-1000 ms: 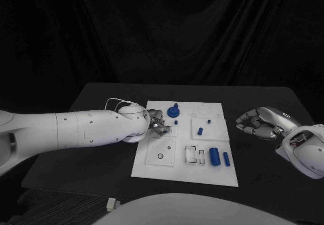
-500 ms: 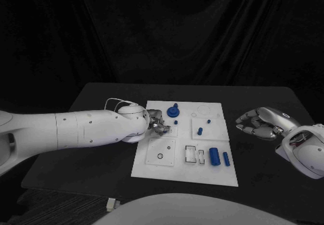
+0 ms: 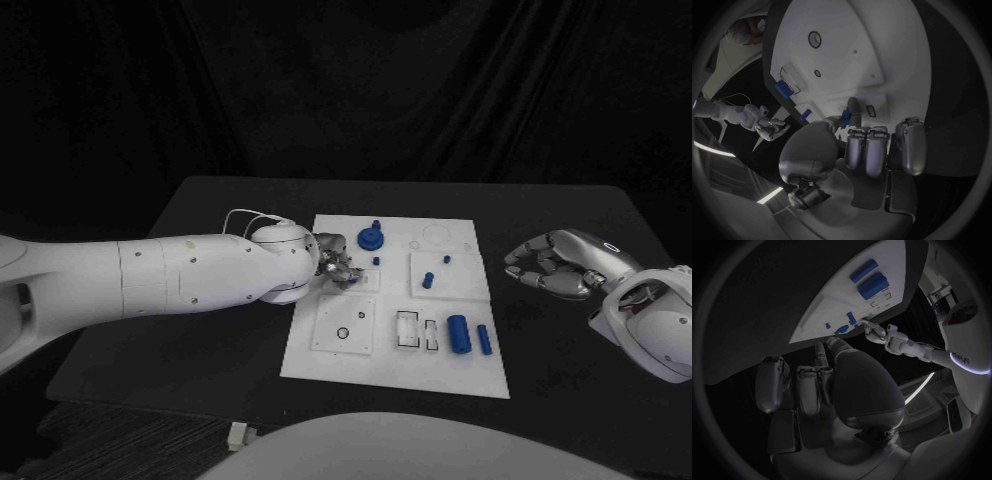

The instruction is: Assemble the parts on the task board

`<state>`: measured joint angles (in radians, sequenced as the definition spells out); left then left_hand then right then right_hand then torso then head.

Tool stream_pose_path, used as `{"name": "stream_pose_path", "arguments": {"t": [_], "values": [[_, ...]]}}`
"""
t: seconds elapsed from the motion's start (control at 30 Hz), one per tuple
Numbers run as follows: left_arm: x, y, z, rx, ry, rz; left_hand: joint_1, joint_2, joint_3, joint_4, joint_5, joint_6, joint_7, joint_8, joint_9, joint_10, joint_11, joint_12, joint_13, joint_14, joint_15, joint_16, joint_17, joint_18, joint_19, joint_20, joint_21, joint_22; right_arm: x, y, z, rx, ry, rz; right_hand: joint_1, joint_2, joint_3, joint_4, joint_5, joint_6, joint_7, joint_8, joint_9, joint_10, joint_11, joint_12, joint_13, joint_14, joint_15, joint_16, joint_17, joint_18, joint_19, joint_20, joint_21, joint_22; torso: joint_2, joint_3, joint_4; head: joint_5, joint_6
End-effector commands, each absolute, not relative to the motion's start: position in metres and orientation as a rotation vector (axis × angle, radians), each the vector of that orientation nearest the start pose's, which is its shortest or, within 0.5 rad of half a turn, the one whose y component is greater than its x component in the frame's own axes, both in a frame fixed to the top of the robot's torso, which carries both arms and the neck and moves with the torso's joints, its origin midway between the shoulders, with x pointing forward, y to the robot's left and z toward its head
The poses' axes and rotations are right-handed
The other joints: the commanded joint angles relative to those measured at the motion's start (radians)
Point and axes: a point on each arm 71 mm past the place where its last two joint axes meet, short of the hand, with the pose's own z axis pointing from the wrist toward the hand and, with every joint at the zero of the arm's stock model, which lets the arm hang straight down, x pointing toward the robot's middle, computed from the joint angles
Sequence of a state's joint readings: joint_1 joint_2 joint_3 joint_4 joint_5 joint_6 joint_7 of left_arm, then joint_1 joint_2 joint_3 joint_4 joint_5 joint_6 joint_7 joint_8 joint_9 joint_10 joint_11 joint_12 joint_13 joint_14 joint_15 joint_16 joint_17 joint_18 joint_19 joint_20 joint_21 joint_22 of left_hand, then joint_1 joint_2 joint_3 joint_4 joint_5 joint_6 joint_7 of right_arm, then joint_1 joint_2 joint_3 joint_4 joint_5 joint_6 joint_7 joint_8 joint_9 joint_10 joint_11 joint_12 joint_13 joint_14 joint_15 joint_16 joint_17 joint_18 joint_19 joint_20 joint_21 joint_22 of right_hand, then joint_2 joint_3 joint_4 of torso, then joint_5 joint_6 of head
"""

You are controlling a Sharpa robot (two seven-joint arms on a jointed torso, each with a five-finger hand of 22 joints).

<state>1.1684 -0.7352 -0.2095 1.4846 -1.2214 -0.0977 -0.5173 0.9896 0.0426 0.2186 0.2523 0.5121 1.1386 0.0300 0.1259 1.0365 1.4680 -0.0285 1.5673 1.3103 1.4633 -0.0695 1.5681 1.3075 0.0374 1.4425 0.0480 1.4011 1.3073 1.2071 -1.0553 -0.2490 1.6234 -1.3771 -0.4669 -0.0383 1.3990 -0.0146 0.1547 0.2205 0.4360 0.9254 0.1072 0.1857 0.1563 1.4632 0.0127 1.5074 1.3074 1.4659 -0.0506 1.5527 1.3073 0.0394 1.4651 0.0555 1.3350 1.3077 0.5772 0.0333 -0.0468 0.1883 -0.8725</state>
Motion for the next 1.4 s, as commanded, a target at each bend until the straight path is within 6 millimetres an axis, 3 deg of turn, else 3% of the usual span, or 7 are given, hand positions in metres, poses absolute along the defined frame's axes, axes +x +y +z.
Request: {"name": "stream_pose_path", "arguments": {"t": [0.03,0.23,0.37,0.57,0.73,1.1,1.4], "values": [[0.4493,0.1880,-0.2940,-0.078,2.284,-0.287,0.011,0.003,0.005,-0.002,0.003,-0.002,0.000,-0.003,0.001,0.103,-0.003,0.004,0.261,0.108,-0.001,0.003,0.263,0.010,0.001,-0.005,-0.004,0.190,0.4294,-0.2788,-0.2377,-0.051,1.745,0.575,0.008,0.000,0.006,0.002,0.002,0.007,-0.002,-0.005,-0.002,0.030,-0.001,-0.007,0.147,0.097,-0.002,-0.004,0.235,0.016,0.000,0.001,-0.003,0.188,0.001,0.0001,-0.0006,0.000,0.000],[0.4493,0.1886,-0.2941,-0.078,2.286,-0.284,0.014,0.000,0.007,-0.005,-0.002,-0.003,0.001,-0.004,0.001,0.103,-0.002,0.004,0.261,0.108,-0.001,0.003,0.263,0.010,0.000,-0.005,-0.006,0.190,0.4295,-0.2788,-0.2378,-0.051,1.746,0.574,0.008,0.000,0.006,0.002,0.002,0.007,-0.002,-0.005,-0.002,0.030,-0.001,-0.007,0.147,0.097,-0.002,-0.004,0.235,0.016,0.000,0.001,-0.003,0.188,0.001,0.0004,0.0002,0.001,0.000],[0.4494,0.1874,-0.2940,-0.077,2.284,-0.289,0.012,-0.002,0.007,0.000,-0.056,-0.001,0.002,-0.005,0.001,0.103,-0.001,0.004,0.261,0.108,-0.001,0.003,0.263,0.010,0.002,-0.005,-0.007,0.192,0.4295,-0.2785,-0.2379,-0.052,1.747,0.575,0.008,0.000,0.006,0.002,0.002,0.007,-0.002,-0.005,-0.002,0.030,-0.001,-0.007,0.147,0.097,-0.002,-0.004,0.235,0.016,0.000,0.001,-0.003,0.188,0.001,0.0001,-0.0005,0.000,0.000],[0.4497,0.1853,-0.2938,-0.075,2.279,-0.298,-0.041,0.000,-0.060,0.036,-0.340,0.004,0.007,-0.007,-0.001,0.103,0.003,0.004,0.261,0.108,0.003,0.003,0.263,0.010,0.004,-0.001,-0.012,0.196,0.4292,-0.2787,-0.2380,-0.051,1.748,0.574,0.008,0.000,0.006,0.002,0.002,0.007,-0.002,-0.005,-0.002,0.030,-0.001,-0.007,0.147,0.097,-0.002,-0.004,0.235,0.016,0.000,0.001,-0.003,0.188,0.001,-0.0005,-0.0014,-0.001,0.000],[0.4500,0.1849,-0.2934,-0.076,2.273,-0.305,-0.131,0.018,-0.145,0.040,-0.450,0.007,0.010,-0.011,-0.005,0.103,0.006,0.004,0.261,0.108,0.006,0.003,0.263,0.010,0.006,0.001,-0.015,0.199,0.4290,-0.2793,-0.2381,-0.050,1.751,0.572,0.008,0.000,0.006,0.002,0.002,0.007,-0.002,-0.005,-0.002,0.030,-0.001,-0.007,0.147,0.097,-0.002,-0.004,0.235,0.016,0.000,0.001,-0.003,0.188,0.001,0.0003,0.0001,0.000,0.000],[0.4507,0.1853,-0.2925,-0.084,2.257,-0.317,-0.186,0.036,-0.200,0.041,-0.454,0.009,0.011,-0.012,-0.007,0.103,0.007,0.004,0.261,0.108,0.006,0.003,0.263,0.010,0.008,0.002,-0.016,0.200,0.4290,-0.2788,-0.2385,-0.050,1.753,0.572,0.006,-0.001,0.009,0.001,0.004,0.008,-0.001,-0.006,-0.002,0.030,-0.001,-0.007,0.147,0.097,-0.002,-0.005,0.234,0.016,-0.001,0.001,-0.005,0.188,0.000,0.0005,0.0002,0.002,0.000],[0.4504,0.1902,-0.2864,-0.122,2.186,-0.365,-0.134,0.032,-0.221,0.033,-0.422,0.020,0.006,-0.004,-0.003,0.103,0.003,0.004,0.261,0.108,0.003,0.003,0.263,0.007,0.017,0.000,-0.006,0.204,0.4278,-0.2809,-0.2375,-0.045,1.745,0.571,0.006,-0.002,0.010,0.000,0.005,0.008,-0.002,-0.006,-0.002,0.030,-0.001,-0.006,0.147,0.097,-0.002,-0.005,0.233,0.016,-0.001,0.001,-0.005,0.188,0.001,-0.0005,-0.0013,-0.005,0.000]]}}
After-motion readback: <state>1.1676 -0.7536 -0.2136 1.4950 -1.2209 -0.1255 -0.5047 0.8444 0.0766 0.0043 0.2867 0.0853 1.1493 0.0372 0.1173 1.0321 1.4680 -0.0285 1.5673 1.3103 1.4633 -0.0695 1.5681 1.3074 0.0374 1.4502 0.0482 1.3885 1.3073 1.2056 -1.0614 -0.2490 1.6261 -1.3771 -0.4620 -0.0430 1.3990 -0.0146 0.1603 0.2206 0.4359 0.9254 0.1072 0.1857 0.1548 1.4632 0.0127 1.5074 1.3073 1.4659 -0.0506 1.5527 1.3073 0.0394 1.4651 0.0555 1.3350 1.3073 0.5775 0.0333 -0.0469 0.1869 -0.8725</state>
